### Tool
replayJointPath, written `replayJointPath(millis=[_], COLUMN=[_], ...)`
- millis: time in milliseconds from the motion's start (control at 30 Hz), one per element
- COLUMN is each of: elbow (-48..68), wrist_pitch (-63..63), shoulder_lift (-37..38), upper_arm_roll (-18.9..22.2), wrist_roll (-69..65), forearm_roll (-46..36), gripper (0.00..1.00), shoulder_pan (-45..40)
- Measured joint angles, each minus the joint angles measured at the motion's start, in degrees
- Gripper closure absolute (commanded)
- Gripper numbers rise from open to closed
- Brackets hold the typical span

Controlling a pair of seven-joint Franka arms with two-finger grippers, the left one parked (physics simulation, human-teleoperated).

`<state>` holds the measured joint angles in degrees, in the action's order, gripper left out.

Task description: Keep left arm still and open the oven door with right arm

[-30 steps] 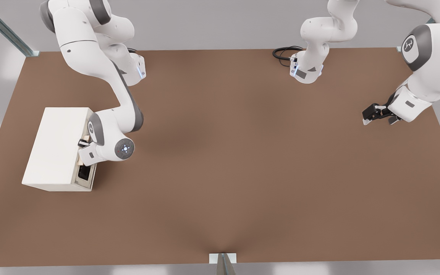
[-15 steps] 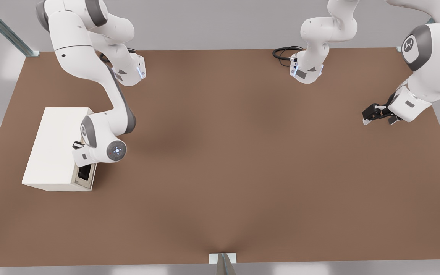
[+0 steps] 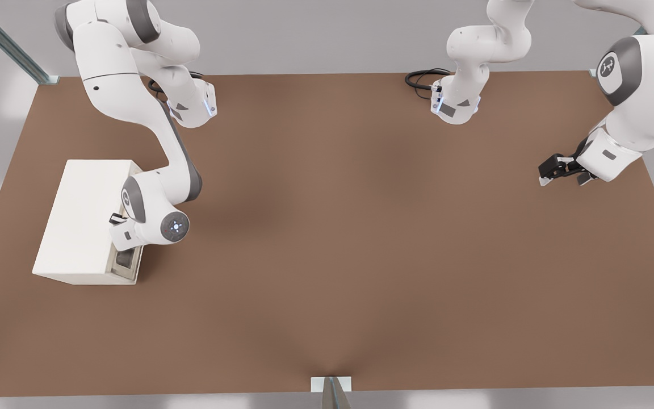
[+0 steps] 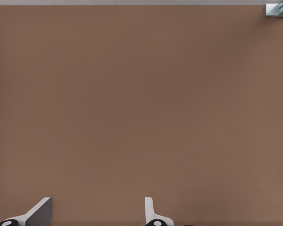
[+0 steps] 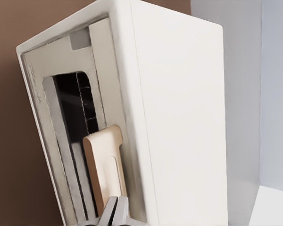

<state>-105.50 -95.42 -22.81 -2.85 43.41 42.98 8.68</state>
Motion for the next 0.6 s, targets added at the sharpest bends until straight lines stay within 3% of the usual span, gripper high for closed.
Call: replayJointPath(millis=[167,300,333,500,533,600], elbow=[0.0,5.0,7.9,27.2,30.6,30.0], wrist_pitch=[0.2,4.2,5.9,14.2,15.2,15.7], shoulder_lift=[-0.6,-0.6,-0.5,-0.4,0.1,6.8], upper_arm_roll=[-1.1,-10.4,-11.8,-13.0,-12.0,-4.6], wrist_roll=[0.3,1.8,2.2,-1.5,-3.6,-8.2], forearm_roll=[-0.4,-5.2,-8.1,-23.3,-25.0,-28.3], gripper=[1.00,0.98,0.00,0.00,0.00,0.00], shoulder_pan=[0.4,1.1,2.0,-4.2,-5.4,-3.3])
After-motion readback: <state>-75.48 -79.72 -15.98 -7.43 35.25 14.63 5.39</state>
